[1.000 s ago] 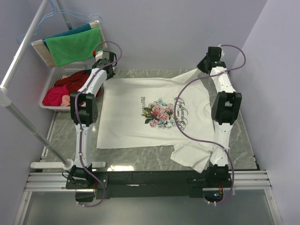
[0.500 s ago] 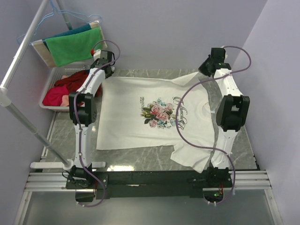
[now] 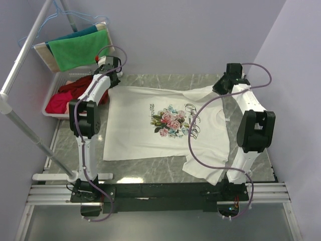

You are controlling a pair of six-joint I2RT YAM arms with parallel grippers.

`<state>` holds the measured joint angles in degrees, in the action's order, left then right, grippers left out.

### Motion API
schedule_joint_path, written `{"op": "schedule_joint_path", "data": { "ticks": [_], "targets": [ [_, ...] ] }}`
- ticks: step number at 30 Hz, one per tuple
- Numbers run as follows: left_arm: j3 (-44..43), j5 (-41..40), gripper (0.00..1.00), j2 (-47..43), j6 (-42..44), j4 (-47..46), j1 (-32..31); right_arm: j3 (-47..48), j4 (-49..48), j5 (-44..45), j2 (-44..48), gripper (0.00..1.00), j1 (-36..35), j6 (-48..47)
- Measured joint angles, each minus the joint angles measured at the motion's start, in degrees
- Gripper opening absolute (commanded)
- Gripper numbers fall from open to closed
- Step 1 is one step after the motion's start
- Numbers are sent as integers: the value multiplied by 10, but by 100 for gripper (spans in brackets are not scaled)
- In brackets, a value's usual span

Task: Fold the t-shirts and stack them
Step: Fold the tshirt

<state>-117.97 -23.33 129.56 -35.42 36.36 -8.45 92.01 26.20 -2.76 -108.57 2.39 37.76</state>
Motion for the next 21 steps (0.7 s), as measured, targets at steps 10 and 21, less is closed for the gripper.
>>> {"op": "schedule_joint_path", "data": {
  "ticks": [10,21],
  "targets": [
    [108,2,1,-30,-23,27,0,-101,25,16,66,0,0,14],
    [140,12,1,-39,-33,44,0,-157,45,28,87,0,0,35]
  ]
}}
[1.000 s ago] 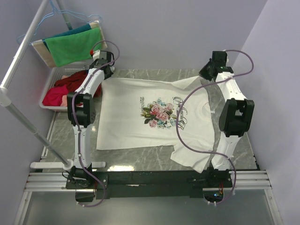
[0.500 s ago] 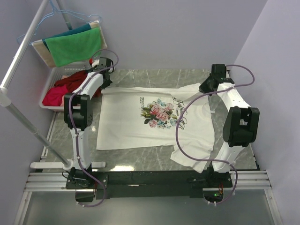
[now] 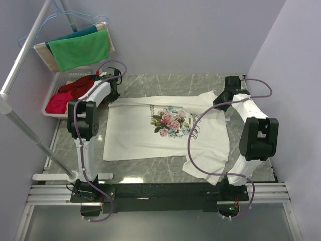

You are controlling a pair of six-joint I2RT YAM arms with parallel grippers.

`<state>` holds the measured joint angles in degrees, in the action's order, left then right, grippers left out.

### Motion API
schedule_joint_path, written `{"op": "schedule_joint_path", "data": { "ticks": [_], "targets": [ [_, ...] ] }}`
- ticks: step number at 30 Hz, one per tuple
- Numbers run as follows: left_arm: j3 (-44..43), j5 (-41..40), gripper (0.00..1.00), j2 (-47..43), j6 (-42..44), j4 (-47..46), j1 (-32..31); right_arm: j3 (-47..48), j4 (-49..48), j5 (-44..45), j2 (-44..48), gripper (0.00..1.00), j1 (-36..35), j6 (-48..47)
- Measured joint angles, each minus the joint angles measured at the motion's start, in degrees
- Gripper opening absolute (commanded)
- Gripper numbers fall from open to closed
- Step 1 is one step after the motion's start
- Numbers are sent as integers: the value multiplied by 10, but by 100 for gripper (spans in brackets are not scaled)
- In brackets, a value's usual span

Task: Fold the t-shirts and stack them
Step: Fold the tshirt

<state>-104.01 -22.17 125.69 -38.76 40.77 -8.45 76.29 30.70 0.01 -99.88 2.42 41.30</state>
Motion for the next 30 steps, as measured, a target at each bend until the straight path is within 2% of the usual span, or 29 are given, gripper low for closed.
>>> {"op": "schedule_joint_path", "data": {
  "ticks": [25,28,30],
  "targets": [
    [64,10,1,-45,-12,21,0,-63,21,20,46,0,0,11],
    [72,16,7,-45,-12,23,0,-65,30,20,46,0,0,11],
    [72,18,25,-45,-13,26,0,-66,32,21,46,0,0,11]
  ]
}}
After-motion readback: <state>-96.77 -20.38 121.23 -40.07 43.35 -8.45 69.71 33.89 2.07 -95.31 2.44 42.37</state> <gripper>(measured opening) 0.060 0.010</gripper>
